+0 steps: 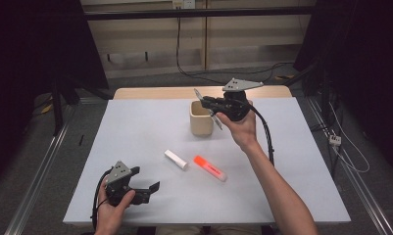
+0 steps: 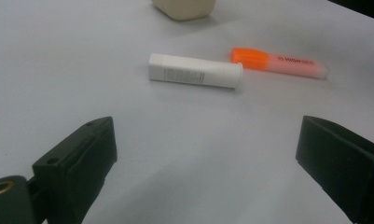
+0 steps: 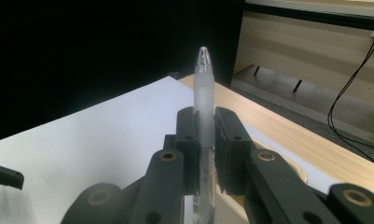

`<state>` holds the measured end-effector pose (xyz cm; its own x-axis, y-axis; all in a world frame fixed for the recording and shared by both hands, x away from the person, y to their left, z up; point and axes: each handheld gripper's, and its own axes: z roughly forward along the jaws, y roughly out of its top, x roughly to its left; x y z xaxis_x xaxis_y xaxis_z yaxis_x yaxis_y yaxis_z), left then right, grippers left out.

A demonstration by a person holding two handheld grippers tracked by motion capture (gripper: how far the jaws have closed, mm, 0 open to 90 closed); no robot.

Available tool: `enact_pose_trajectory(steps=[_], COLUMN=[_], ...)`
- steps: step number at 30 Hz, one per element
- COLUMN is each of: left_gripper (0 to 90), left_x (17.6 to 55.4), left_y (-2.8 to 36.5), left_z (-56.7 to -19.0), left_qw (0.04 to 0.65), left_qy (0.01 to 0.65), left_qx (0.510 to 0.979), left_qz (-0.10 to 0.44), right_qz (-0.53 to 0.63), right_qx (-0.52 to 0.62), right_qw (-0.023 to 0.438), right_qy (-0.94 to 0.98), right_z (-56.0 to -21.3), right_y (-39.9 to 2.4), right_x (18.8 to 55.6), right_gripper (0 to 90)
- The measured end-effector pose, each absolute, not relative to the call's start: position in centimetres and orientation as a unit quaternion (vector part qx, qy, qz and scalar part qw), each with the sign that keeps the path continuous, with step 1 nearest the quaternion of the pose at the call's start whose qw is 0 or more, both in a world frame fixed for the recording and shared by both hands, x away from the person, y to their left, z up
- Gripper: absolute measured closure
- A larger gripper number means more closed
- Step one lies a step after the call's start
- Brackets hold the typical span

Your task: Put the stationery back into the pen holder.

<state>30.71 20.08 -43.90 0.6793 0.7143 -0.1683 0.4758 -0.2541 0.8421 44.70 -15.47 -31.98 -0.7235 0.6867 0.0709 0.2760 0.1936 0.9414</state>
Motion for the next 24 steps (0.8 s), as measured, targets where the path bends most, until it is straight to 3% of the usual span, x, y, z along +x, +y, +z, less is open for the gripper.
enact_pose_trajectory(steps=[24], left_gripper=[5.0], left_x=[30.7], left_y=[20.2], left_z=[-43.8], left_qw=[0.480], left_qy=[0.381], left_qx=[0.780], left_qz=[0.127], right_qz=[0.545], right_qx=[0.336], right_qw=[0.198], right_qy=[0.743], right_z=[-31.5], right_y=[-14.0], right_x=[48.9], right_gripper=[81.1])
